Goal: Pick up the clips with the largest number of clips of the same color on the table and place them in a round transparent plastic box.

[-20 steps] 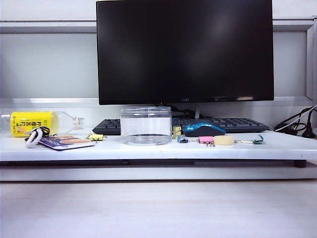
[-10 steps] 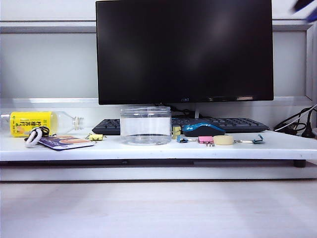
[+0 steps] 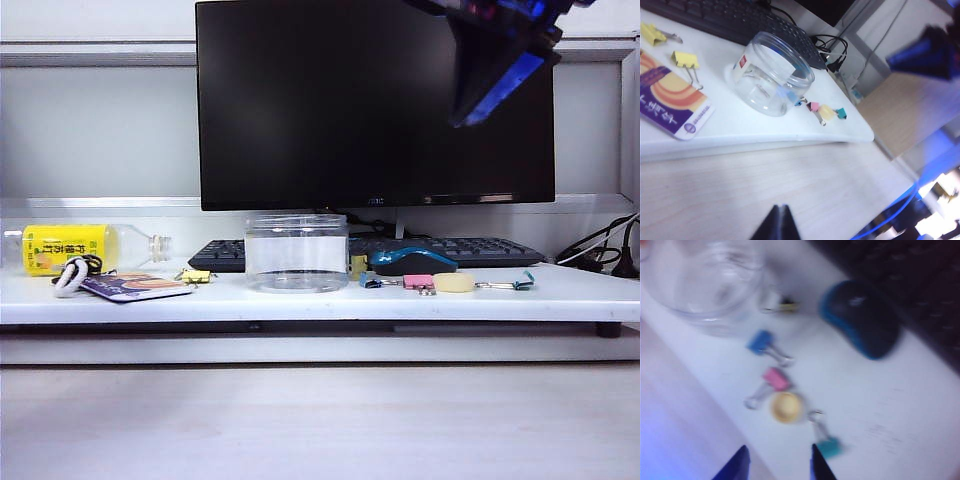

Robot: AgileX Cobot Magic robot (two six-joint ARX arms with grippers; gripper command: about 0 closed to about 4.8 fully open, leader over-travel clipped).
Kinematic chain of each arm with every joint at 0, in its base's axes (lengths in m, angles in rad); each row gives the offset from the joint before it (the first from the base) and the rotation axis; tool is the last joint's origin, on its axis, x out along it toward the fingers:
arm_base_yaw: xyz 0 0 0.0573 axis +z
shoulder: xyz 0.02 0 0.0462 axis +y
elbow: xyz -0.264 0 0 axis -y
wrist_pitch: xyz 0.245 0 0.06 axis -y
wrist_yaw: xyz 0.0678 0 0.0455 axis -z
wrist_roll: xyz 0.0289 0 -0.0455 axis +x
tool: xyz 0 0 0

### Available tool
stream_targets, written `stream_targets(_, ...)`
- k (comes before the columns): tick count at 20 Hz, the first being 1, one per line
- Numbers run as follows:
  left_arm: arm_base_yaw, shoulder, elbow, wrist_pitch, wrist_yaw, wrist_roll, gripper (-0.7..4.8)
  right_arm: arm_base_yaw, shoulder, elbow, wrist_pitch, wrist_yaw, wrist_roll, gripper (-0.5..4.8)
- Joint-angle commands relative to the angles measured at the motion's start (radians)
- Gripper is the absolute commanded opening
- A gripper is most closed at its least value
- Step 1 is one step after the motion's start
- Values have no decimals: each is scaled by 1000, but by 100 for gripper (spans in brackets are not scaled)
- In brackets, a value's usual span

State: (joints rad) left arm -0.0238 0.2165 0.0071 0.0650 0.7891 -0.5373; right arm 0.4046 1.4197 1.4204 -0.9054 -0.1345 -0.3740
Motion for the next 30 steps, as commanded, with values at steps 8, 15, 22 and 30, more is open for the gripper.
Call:
stream_targets(8,-205,-5,74,215,-82,102,130,3,190,34,80,-76,-128,162)
stream_targets(15,-274,40,376,-151,-311,431,130,3,197,34,113,-138,-132,162)
stream_targets(22,-275,451,587,-267,-103,501,160,3,217,34,171,-175,-252,162)
stream_targets(30,-600,874,980,-552,-504,869,161,3,233,34,248,-181,-285,172)
